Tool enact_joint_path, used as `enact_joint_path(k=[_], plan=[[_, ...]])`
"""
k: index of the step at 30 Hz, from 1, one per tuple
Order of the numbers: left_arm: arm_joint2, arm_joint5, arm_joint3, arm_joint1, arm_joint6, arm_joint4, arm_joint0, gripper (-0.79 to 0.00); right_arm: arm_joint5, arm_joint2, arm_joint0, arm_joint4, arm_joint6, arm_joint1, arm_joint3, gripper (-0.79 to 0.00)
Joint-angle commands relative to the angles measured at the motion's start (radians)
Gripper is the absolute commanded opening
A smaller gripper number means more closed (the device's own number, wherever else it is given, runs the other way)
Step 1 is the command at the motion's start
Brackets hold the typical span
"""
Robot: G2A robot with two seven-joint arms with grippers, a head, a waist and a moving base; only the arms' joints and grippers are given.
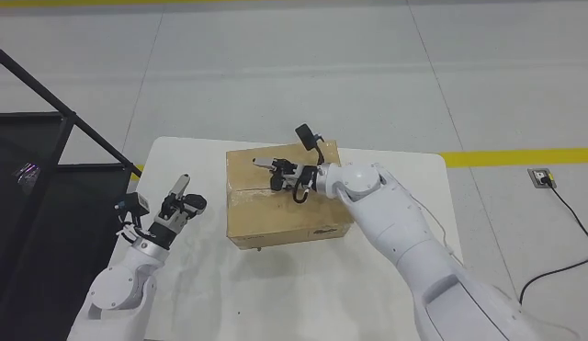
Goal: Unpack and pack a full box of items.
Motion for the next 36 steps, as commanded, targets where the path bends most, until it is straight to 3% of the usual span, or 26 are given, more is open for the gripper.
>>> enact_joint_path(k=[1,12,28,36], plan=[[0.001,0.000,0.002,0.000,0.000,0.003,-0.003,0.000,0.005,0.011,-0.008,-0.012,0.007,0.015,-0.026,0.000],[0.009,0.008,0.005,0.001,0.001,0.007,-0.015,0.000,0.138,0.071,-0.094,-0.131,0.009,0.098,-0.244,0.000],[0.014,0.007,0.004,0.002,-0.007,0.006,-0.018,0.000,0.341,0.265,-0.317,-0.262,-0.012,0.221,-0.667,0.000],[0.009,0.003,0.001,0.004,-0.010,0.002,-0.011,0.000,0.450,0.327,-0.363,-0.325,-0.059,0.249,-0.734,0.000]])
